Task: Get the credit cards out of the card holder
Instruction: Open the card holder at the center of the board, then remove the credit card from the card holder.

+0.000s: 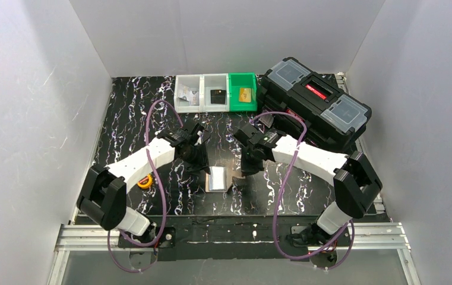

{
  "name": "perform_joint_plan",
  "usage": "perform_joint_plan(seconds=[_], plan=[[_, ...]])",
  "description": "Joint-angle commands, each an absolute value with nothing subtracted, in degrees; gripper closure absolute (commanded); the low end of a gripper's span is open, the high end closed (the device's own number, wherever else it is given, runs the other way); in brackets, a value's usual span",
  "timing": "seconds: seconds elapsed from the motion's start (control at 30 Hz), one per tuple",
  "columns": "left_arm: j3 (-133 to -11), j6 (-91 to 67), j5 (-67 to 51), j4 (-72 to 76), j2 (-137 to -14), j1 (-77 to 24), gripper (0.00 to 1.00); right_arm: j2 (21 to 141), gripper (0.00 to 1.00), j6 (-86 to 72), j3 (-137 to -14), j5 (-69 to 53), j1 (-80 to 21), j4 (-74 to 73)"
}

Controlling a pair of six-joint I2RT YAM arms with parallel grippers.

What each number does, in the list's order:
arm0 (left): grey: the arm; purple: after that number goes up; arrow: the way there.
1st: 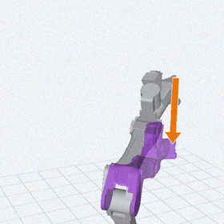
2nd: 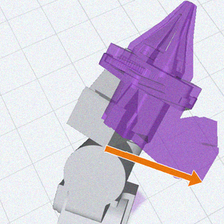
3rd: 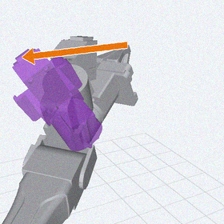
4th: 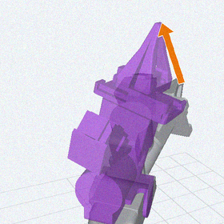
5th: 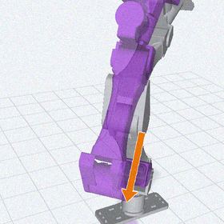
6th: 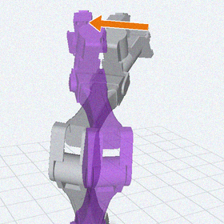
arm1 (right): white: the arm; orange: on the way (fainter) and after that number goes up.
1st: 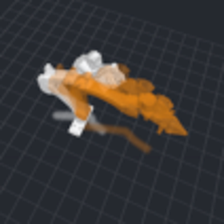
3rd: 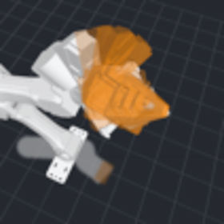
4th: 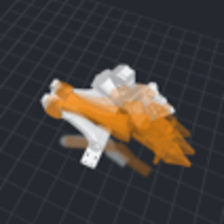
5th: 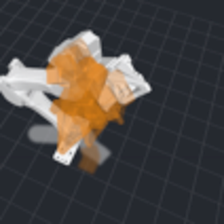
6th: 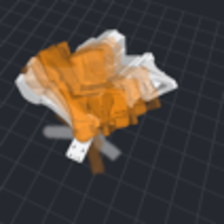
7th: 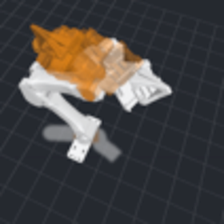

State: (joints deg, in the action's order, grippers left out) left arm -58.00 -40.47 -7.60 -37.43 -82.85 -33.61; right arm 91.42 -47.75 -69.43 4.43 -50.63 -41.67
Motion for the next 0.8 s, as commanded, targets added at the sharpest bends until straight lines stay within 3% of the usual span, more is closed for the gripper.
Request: perform_joint_plan(seconds=[0.0, 0.47, 0.77], plan=[[-57.75, -39.65, -8.74, -37.23, -84.74, -33.84, 0.60, 89.05, 0.99, -46.75, -63.41, 5.51, -48.02, -41.16], [-61.50, -40.33, -9.25, -36.43, -91.87, -35.77, 0.74, 96.16, 0.99, -42.60, -61.38, 3.77, -43.42, -35.12], [-64.87, -42.19, -8.56, -36.64, -96.59, -38.09, 0.78, 96.89, 0.99, -40.02, -61.61, 1.65, -41.16, -32.92]])
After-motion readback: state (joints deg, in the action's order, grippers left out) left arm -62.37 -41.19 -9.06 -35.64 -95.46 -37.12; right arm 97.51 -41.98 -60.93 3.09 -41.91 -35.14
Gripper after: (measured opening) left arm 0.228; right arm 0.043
